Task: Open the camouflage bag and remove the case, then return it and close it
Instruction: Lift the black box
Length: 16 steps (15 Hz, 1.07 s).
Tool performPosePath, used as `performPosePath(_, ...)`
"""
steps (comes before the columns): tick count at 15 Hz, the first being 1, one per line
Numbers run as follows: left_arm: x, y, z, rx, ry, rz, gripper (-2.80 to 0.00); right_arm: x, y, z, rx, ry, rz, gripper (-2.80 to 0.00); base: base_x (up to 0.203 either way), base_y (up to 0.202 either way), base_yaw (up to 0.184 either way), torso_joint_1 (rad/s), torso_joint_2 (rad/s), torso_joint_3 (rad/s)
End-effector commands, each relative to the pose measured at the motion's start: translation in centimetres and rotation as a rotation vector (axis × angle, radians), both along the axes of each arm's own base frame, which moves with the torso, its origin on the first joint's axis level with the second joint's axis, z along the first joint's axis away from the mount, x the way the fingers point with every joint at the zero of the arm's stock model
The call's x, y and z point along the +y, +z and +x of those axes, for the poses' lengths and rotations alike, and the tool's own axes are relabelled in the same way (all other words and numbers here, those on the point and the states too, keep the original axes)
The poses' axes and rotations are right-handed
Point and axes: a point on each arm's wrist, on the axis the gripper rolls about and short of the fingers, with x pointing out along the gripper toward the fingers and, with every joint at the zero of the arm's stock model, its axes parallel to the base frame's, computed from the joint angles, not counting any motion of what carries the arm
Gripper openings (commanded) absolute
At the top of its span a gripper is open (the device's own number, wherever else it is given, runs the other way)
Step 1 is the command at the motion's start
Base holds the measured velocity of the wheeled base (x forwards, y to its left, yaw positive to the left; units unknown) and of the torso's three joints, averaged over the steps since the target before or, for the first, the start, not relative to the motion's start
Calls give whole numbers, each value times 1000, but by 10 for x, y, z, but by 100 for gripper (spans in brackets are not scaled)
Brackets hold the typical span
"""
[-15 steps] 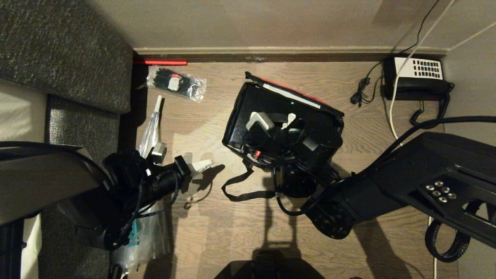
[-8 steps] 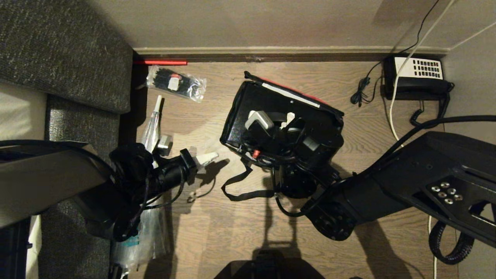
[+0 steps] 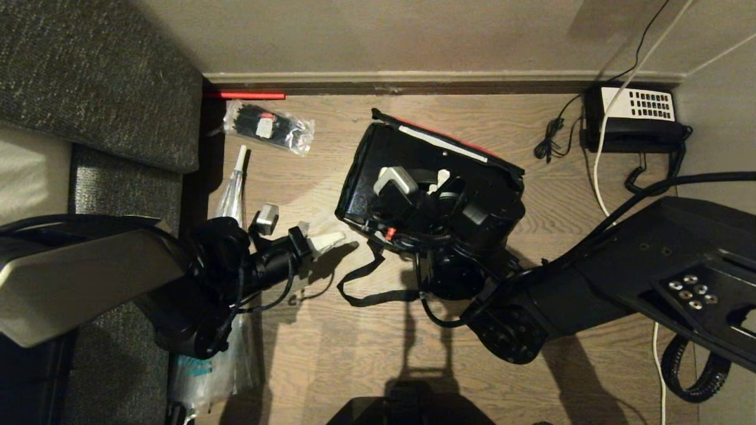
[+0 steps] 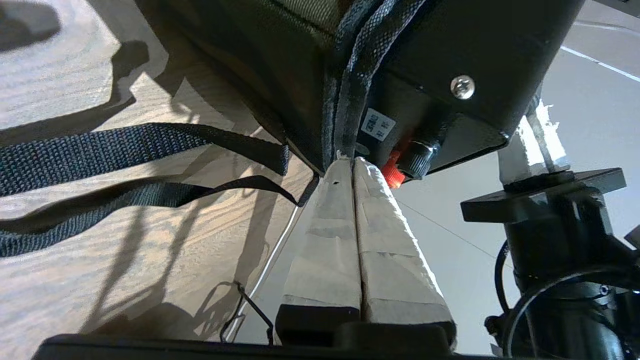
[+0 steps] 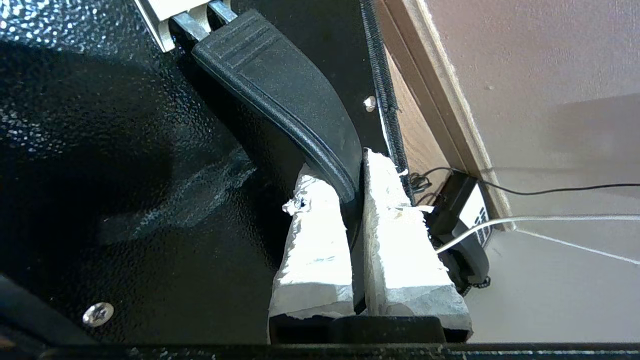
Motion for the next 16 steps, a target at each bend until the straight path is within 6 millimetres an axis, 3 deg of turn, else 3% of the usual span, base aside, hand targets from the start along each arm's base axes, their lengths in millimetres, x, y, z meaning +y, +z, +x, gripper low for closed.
performPosePath(1,-1,4,4,-22,-3,-9,-280,-1,4,-1,-9,-5,6,-280,0,0,0,0,0,0)
performPosePath(6,1,12,-2,-34,2,-13,-280,-2,6,-2,-10,-4,10,-280,0,0,0,0,0,0)
performPosePath(12,5,16,20,-95,37,-27,-280,-5,5,-11,2,12,8,-280,0,0,0,0,0,0)
performPosePath(16,4,15,23,-97,41,-30,-280,-5,4,-10,4,12,10,-280,0,0,0,0,0,0)
